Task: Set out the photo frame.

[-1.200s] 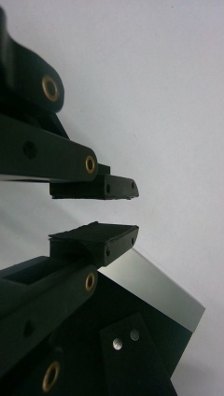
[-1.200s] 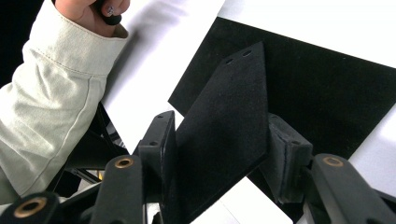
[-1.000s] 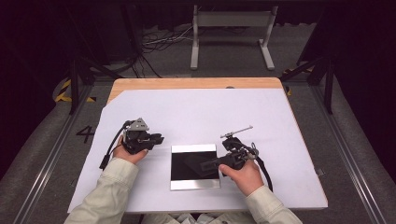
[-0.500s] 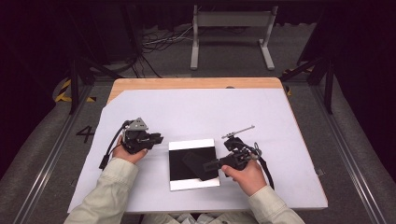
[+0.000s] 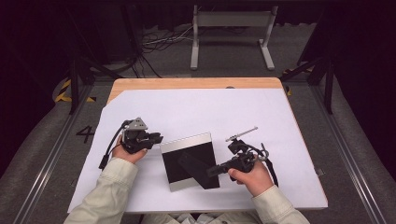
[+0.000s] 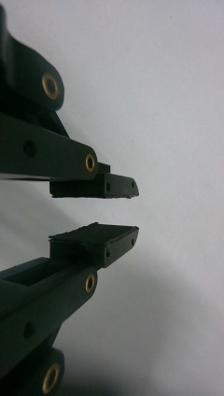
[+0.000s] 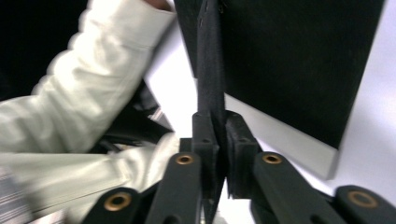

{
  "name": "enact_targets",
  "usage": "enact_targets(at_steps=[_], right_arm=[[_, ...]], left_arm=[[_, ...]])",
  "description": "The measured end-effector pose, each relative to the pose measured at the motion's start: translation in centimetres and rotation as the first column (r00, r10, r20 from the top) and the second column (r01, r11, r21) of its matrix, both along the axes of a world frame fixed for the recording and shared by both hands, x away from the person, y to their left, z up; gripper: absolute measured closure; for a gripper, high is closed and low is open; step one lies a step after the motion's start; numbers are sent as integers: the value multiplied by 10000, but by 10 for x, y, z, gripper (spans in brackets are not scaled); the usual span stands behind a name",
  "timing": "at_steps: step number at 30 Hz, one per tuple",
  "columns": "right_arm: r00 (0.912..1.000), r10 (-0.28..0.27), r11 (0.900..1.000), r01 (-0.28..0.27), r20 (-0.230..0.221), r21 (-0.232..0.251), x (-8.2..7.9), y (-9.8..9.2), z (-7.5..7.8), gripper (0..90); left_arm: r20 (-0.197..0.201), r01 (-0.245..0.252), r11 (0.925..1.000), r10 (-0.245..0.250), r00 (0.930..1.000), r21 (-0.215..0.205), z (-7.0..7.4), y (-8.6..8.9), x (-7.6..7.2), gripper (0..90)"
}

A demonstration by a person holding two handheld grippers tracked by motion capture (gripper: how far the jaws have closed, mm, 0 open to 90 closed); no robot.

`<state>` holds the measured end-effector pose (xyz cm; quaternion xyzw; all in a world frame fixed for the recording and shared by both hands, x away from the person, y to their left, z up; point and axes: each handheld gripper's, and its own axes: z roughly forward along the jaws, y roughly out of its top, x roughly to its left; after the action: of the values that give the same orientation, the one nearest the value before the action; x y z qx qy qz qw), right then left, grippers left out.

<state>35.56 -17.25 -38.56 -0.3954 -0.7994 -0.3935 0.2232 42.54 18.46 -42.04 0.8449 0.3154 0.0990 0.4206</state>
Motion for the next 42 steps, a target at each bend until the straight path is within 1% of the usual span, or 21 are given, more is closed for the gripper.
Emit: enact_targets(at_steps=[1, 7, 8, 14, 16, 18, 20, 23, 25, 26, 27, 28, 29, 30, 31, 34, 37, 38, 39, 41, 42], right_arm=[[10000, 71, 9998, -71, -31, 174, 0, 0, 1, 864], [9999, -33, 9991, 27, 148, 431, -2, -1, 5, 873], [9982, -230, 9984, 201, 552, 521, -4, -3, 10, 875], [9858, -867, 9958, 815, 1436, 420, -5, -8, 16, 876], [9767, -1118, 9935, 1061, 1834, 411, -6, -9, 17, 876], [9583, -1350, 9908, 1316, 2518, 302, -7, -10, 20, 875], [9414, -1577, 9874, 1534, 2983, 377, -8, -11, 21, 876], [9200, -1806, 9832, 1782, 3477, 392, -9, -13, 22, 875], [9023, -1927, 9800, 1965, 3857, 300, -10, -13, 22, 876], [9023, -1927, 9800, 1965, 3857, 300, -10, -13, 22, 876], [8960, -1995, 9784, 2048, 3966, 294, -10, -14, 21, 876], [8839, -2111, 9757, 2163, 4173, 355, -10, -15, 21, 876], [8790, -2147, 9747, 2207, 4258, 358, -10, -16, 21, 876], [8790, -2147, 9747, 2207, 4258, 358, -10, -16, 21, 876], [8679, -2238, 9723, 2303, 4436, 400, -10, -17, 21, 876], [8560, -2322, 9699, 2394, 4618, 439, -9, -19, 21, 876], [8353, -2299, 9685, 2467, 4995, 331, -10, -19, 19, 875], [8353, -2299, 9685, 2467, 4995, 331, -10, -19, 19, 875], [8262, -2250, 9682, 2492, 5165, 231, -10, -20, 18, 875], [8188, -2174, 9671, 2544, 5313, 36, -10, -21, 16, 874], [8204, -2157, 9676, 2523, 5295, 33, -9, -22, 16, 874]], left_arm=[[-1, -3, 10000, 3, 10000, 1, 0, 0, 0, 753], [32, 10, 10000, -10, 10000, 8, 0, 0, 0, 752], [20, 13, 10000, -13, 10000, -3, 0, 0, 0, 752], [-18, 29, 10000, -29, 10000, -6, -1, -1, 0, 751], [-11, 18, 10000, -18, 10000, -16, -1, -1, 0, 751], [-3, 8, 10000, -8, 10000, -8, 0, -1, 0, 751], [4, 22, 10000, -22, 10000, -33, 0, -1, 0, 751], [15, 29, 10000, -29, 10000, -37, 0, -1, 0, 752], [2, 32, 10000, -32, 10000, -21, 0, -1, 0, 752], [2, 32, 10000, -32, 10000, -21, 0, -1, 0, 752], [6, 38, 10000, -38, 10000, -20, 0, -1, 0, 752], [12, 37, 10000, -37, 10000, -31, 0, -1, 0, 752], [17, 36, 10000, -36, 10000, -33, 0, -1, 0, 752], [17, 36, 10000, -36, 10000, -33, 0, -1, 0, 752], [17, 42, 10000, -42, 10000, -33, 0, -1, 0, 752], [18, 50, 10000, -50, 10000, -28, 0, -1, 0, 752], [7, 31, 10000, -31, 10000, -39, 0, -1, 0, 752], [7, 31, 10000, -31, 10000, -39, 0, -1, 0, 753], [80, 53, 10000, -53, 10000, -29, 0, -1, 0, 753], [102, 60, 10000, -60, 9999, -9, 0, -1, 0, 752], [84, 58, 10000, -57, 9999, -32, 0, -1, 0, 752]])
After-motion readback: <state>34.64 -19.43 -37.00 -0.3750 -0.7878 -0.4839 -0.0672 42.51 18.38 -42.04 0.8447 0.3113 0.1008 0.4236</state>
